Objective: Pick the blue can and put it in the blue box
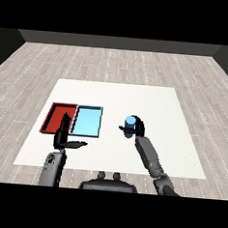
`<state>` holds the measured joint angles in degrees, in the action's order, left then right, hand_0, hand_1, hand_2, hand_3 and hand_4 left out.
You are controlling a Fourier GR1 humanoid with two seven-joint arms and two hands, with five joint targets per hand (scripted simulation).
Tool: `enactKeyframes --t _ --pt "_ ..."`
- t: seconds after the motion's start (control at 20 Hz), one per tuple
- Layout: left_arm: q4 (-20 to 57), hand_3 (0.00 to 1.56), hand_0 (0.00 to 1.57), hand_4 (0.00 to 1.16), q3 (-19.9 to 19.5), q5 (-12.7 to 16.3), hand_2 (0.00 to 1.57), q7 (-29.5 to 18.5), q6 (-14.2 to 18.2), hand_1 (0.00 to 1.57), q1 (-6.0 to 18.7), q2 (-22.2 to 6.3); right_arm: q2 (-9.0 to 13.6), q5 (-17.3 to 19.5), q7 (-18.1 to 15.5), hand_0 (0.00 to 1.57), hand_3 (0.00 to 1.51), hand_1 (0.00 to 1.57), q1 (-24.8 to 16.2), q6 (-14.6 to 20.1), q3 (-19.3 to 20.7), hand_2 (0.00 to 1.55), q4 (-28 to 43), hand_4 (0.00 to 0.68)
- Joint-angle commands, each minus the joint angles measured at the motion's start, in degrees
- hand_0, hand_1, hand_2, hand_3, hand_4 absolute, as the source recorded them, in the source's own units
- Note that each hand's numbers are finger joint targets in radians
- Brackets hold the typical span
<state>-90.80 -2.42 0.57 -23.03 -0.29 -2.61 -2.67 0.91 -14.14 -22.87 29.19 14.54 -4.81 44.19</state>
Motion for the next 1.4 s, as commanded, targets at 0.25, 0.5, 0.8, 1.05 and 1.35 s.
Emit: enactKeyframes --t 0.25,0.5,0.8,1.05,1.35 --pt "-1.21 0.0 0.0 0.0 2.72 -0.78 0.0 2.09 -0.37 0.0 -0.23 1.2 0.42 4.04 1.26 1.46 1.35 1.46 -0.04 2.88 -3.43 1.48 9.84 0.518" --pt "2.26 0.0 0.0 0.0 4.88 -1.48 0.0 0.28 -1.94 0.0 0.91 1.47 -0.15 5.04 2.34 1.47 1.38 1.47 0.45 1.66 -3.19 1.48 11.62 0.525" --pt "2.87 0.0 0.0 0.0 7.55 -1.24 0.0 3.35 1.87 0.0 4.54 2.64 -0.9 3.61 2.81 1.45 1.34 1.45 4.59 2.32 -4.69 1.47 11.95 0.553" --pt "4.15 0.0 0.0 0.0 6.77 -1.06 0.0 6.24 2.1 0.0 9.02 2.64 0.82 7.04 5.6 1.44 1.35 1.44 -3.65 0.15 -5.25 1.46 22.34 0.562" --pt "7.27 0.0 0.0 0.0 15.26 1.96 0.0 3.59 7.99 0.0 9.83 2.66 1.03 8.18 1.98 1.46 1.37 1.46 -7.72 -3.02 -4.37 1.46 24.76 0.566"
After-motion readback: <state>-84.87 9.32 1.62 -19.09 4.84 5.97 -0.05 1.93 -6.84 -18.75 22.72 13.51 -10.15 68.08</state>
